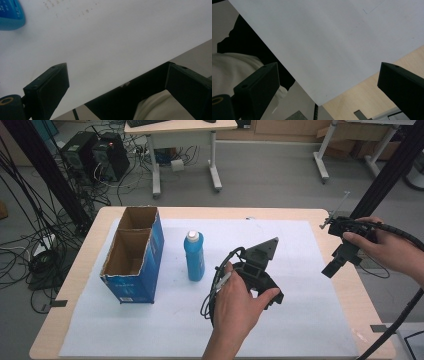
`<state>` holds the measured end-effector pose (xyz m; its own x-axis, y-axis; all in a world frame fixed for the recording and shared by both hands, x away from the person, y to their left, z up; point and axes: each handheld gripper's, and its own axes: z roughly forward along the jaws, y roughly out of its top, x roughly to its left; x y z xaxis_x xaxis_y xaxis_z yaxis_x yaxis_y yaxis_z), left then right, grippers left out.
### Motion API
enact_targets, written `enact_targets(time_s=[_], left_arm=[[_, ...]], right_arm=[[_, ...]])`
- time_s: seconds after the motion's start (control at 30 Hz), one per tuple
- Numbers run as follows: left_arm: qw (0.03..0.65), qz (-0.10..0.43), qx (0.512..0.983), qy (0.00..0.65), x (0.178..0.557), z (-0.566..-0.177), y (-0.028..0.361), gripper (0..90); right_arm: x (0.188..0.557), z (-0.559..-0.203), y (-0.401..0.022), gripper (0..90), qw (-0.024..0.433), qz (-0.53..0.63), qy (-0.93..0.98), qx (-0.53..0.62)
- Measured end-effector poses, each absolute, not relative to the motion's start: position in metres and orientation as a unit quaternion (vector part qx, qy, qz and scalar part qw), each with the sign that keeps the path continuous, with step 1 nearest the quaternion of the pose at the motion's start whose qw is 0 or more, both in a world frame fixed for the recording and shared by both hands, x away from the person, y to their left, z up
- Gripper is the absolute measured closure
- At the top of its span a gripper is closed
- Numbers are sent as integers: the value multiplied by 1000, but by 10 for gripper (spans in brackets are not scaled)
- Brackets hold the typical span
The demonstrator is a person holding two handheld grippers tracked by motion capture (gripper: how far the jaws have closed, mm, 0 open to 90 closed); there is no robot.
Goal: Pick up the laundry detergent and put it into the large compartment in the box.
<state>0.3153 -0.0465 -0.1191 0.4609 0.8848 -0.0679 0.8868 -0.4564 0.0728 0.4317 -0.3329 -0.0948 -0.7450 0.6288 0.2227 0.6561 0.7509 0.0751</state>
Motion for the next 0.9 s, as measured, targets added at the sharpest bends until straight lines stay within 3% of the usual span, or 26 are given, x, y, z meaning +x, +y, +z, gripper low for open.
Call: enact_targets(time_s=[0.57,0.9], left_arm=[[45,-6,851,524,315,-113,-48,55],[43,14,848,529,315,-89,-47,55]], right_arm=[[432,-94,-332,37,90,-69,-932,-345],[429,-90,-335,38,86,-68,-931,-347]])
